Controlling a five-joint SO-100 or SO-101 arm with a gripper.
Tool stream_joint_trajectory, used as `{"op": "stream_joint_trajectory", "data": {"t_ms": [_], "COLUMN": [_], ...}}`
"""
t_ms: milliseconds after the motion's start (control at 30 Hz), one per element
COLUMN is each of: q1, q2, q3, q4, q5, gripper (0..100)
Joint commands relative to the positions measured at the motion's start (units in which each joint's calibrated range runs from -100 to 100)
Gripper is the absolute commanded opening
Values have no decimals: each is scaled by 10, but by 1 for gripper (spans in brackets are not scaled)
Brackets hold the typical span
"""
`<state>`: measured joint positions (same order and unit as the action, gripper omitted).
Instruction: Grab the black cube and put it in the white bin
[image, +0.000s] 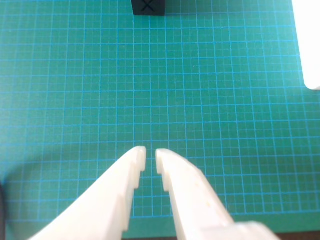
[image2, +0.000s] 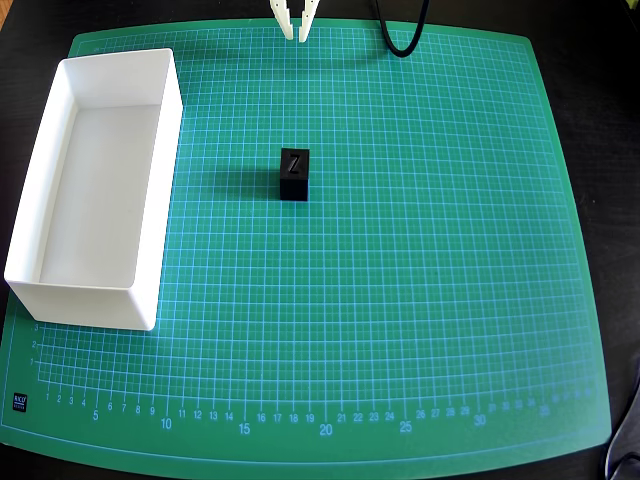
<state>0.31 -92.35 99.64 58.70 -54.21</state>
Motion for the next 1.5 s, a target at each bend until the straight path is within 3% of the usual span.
{"op": "stream_joint_trajectory", "data": {"t_ms": [0, 1467], "q1": [0, 1], "q2": [2, -3], "q3": [3, -7], "q4": [2, 2], "q5": [-1, -2], "gripper": [2, 2]}}
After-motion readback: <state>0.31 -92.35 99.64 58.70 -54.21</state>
